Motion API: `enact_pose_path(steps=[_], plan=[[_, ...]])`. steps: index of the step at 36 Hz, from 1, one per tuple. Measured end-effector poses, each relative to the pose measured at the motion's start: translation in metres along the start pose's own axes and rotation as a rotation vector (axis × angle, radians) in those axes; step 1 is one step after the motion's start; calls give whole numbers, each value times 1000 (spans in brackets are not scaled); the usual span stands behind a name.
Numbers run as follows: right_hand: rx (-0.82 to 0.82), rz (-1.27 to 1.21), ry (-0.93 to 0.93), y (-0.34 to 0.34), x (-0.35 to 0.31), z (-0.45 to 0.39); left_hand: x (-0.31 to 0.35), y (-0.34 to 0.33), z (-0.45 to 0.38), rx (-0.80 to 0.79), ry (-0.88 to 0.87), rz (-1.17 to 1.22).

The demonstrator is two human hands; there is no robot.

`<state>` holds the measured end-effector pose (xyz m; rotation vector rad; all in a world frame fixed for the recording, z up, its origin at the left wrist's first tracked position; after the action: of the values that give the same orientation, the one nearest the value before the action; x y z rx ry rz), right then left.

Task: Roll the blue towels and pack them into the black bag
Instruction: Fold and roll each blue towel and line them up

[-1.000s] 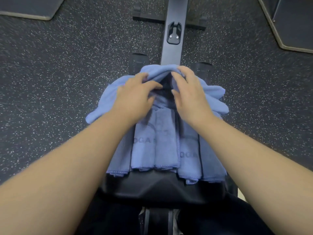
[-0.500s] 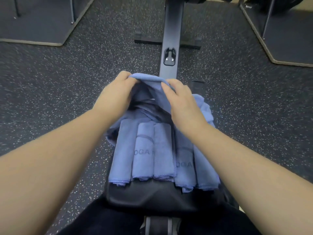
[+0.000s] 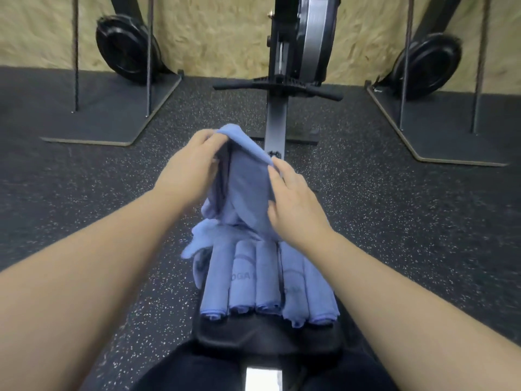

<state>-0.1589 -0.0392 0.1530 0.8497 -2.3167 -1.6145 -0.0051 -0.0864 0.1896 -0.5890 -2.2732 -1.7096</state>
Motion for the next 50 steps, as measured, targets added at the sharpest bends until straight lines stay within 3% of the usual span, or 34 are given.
enact_pose_path(steps=[7,12,22,26,30,39,43,47,50], plan=[[76,-154,-53,59,-28,25,33,56,24,11,107,273],[99,-168,6,89,-50,50,65,47,74,-139,75,283],[142,-172,51,157,-78,95,92,29,147,-210,173,413],[175,-186,48,178,-86,112,95,36,162,-171,206,322],[172,-172,-4,190,-89,132,99,56,172,-112,210,397],[448,-225,-119,218,-102,190,129,120,201,-58,106,670],[567,-400,-154,226,-123,211,145,137,221,-96,30,736],[489,-621,-223,224,-140,213,161,140,249,-224,-62,769],[359,-593,-192,217,-153,209,165,143,265,-297,-60,836]])
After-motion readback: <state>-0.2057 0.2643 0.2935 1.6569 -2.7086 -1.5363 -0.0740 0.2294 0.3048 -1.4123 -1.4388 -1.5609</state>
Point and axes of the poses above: each hand's wrist, its own z-axis away from the middle knuckle, its own y-axis out of the back of the hand, x = y × z, the point moved 8 cm from there along -z, towards the middle knuckle, and after that the axes turned 13 degrees about y, right-handed, at the moved point
